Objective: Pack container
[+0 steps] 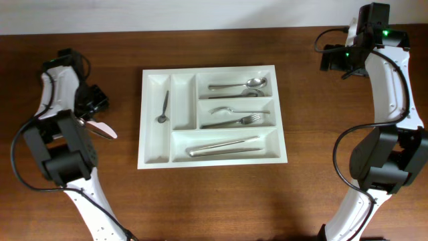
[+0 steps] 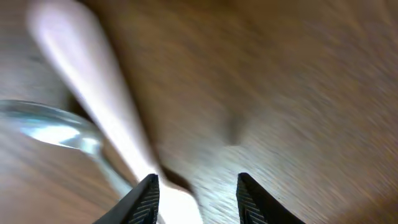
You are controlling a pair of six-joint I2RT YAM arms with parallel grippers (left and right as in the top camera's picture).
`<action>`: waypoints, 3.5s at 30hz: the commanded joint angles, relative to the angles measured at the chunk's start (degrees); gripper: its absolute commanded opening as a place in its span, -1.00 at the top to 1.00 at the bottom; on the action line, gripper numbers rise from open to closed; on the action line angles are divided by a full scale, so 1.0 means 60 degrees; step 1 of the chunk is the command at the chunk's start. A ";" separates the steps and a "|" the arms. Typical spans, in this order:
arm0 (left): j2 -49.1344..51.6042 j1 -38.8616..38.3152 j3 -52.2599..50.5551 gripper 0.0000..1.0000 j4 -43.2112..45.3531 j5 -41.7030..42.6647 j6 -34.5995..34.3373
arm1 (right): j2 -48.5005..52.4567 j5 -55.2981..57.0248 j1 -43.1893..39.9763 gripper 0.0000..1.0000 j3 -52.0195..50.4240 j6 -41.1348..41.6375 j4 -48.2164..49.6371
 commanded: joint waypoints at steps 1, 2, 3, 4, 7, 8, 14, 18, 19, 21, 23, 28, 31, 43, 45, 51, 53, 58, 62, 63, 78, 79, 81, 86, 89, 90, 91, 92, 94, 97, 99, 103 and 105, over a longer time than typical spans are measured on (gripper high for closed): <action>0.0036 0.0437 -0.0084 0.15 -0.0117 -0.0229 -0.0262 | -0.0164 0.0015 -0.0018 -0.98 -0.0022 0.0076 -0.0004; 0.0036 0.0517 -0.0109 0.15 -0.0131 -0.0251 -0.0262 | -0.0164 0.0015 -0.0018 -0.98 -0.0022 0.0076 -0.0004; 0.0036 0.0579 -0.0124 0.15 -0.0146 -0.0251 -0.0262 | -0.0164 0.0011 -0.0018 -0.97 -0.0022 0.0076 -0.0004; 0.0036 0.0630 -0.0157 0.15 -0.0146 -0.0251 -0.0262 | -0.0164 0.0015 -0.0018 -0.98 -0.0022 0.0076 -0.0004; 0.0036 0.0710 -0.0317 0.14 -0.0106 -0.0251 -0.0259 | -0.0164 0.0011 -0.0018 -0.98 -0.0022 0.0076 -0.0004; 0.0040 0.0710 -0.0386 0.14 -0.0047 -0.0251 -0.0259 | -0.0164 0.0015 -0.0018 -0.98 -0.0018 0.0076 -0.0004; 0.0040 0.0703 -0.0820 0.13 0.0503 0.0007 -0.0255 | -0.0164 0.0015 -0.0018 -0.98 -0.0022 0.0076 -0.0004; 0.0040 0.0699 -0.1155 0.13 0.0892 0.0397 -0.0255 | -0.0164 0.0015 -0.0018 -0.98 -0.0022 0.0076 -0.0004; 0.0040 0.0699 -0.1253 0.13 0.1035 0.0495 -0.0255 | -0.0164 0.0011 -0.0018 -0.98 -0.0018 0.0076 -0.0004; 0.0040 0.0699 -0.1424 0.13 0.1268 0.0641 -0.0251 | -0.0164 0.0011 -0.0018 -0.97 -0.0022 0.0076 -0.0004; 0.0040 0.0699 -0.1617 0.14 0.1530 0.0845 -0.0222 | -0.0164 0.0015 -0.0018 -0.98 -0.0022 0.0076 -0.0004; 0.0040 0.0699 -0.1920 0.14 0.1814 0.1082 -0.0222 | -0.0164 0.0015 -0.0018 -0.98 -0.0018 0.0076 -0.0004; 0.0040 0.0699 -0.1920 0.14 0.1814 0.1086 -0.0222 | -0.0164 0.0015 -0.0018 -0.97 -0.0022 0.0076 -0.0004; 0.0036 0.0674 -0.1872 0.13 0.2062 0.1938 0.0029 | -0.0164 0.0015 -0.0018 -0.98 -0.0018 0.0076 -0.0004; 0.0018 0.0674 -0.1872 0.13 0.2025 0.1792 0.0073 | -0.0164 0.0011 -0.0018 -0.98 -0.0018 0.0076 -0.0004; 0.0018 0.0721 -0.1872 0.12 0.1745 0.0929 0.0291 | -0.0164 0.0011 -0.0018 -0.98 -0.0022 0.0076 -0.0004; 0.0018 0.0750 -0.1872 0.13 0.1639 0.0568 0.0382 | -0.0164 0.0015 -0.0018 -0.98 -0.0022 0.0076 -0.0004; 0.0018 0.1093 -0.1872 0.13 0.1541 0.0393 0.0423 | -0.0164 0.0015 -0.0018 -0.97 -0.0018 0.0076 -0.0004; 0.0018 0.1351 -0.1872 0.13 0.1523 0.0390 0.0423 | -0.0164 0.0011 -0.0018 -0.98 -0.0022 0.0076 -0.0004; 0.0018 0.1421 -0.1872 0.13 0.1523 0.0386 0.0426 | -0.0164 0.0011 -0.0018 -0.98 -0.0018 0.0076 -0.0004; -0.0080 0.1639 -0.0867 0.12 0.1508 0.1045 0.1432 | -0.0164 0.0015 -0.0018 -0.98 -0.0022 0.0076 -0.0004; -0.0127 0.1610 -0.0750 0.12 0.1483 0.1042 0.1432 | -0.0164 0.0011 -0.0018 -0.97 -0.0022 0.0076 -0.0004; -0.0229 0.1555 -0.0590 0.11 0.1450 0.1045 0.1432 | -0.0164 0.0011 -0.0018 -0.97 -0.0022 0.0076 -0.0004; -0.0382 0.1399 -0.0539 -0.15 0.1450 0.1042 0.1439 | -0.0164 0.0015 -0.0018 -0.98 -0.0022 0.0076 -0.0004; -0.0382 0.1370 -0.0539 -0.17 0.1424 0.1035 0.1592 | -0.0164 0.0015 -0.0018 -0.98 -0.0022 0.0076 -0.0004; -0.0382 0.1370 -0.0539 -0.18 0.1424 0.1035 0.1621 | -0.0164 0.0015 -0.0018 -0.98 -0.0022 0.0076 -0.0004; -0.0382 0.1373 -0.0539 -0.18 0.1421 0.1035 0.1647 | -0.0164 0.0015 -0.0018 -0.97 -0.0022 0.0076 -0.0004; -0.0382 0.1381 -0.0539 -0.18 0.1421 0.1031 0.1647 | -0.0164 0.0015 -0.0018 -0.97 -0.0022 0.0076 -0.0004; -0.0382 0.1417 -0.0539 -0.18 0.1424 0.0998 0.1647 | -0.0164 0.0015 -0.0018 -0.98 -0.0018 0.0076 -0.0004; -0.0382 0.1424 -0.0539 -0.18 0.1413 0.0965 0.1647 | -0.0164 0.0015 -0.0018 -0.98 -0.0018 0.0076 -0.0004; -0.0386 0.1424 -0.0539 -0.18 0.1413 0.0962 0.1647 | -0.0164 0.0015 -0.0018 -0.98 -0.0022 0.0076 -0.0004; -0.0382 0.1446 -0.0539 -0.18 0.1410 0.0962 0.1647 | -0.0164 0.0015 -0.0018 -0.97 -0.0018 0.0076 -0.0004; -0.0386 0.1472 -0.0539 -0.18 0.1413 0.0962 0.1647 | -0.0164 0.0015 -0.0018 -0.97 -0.0018 0.0076 -0.0004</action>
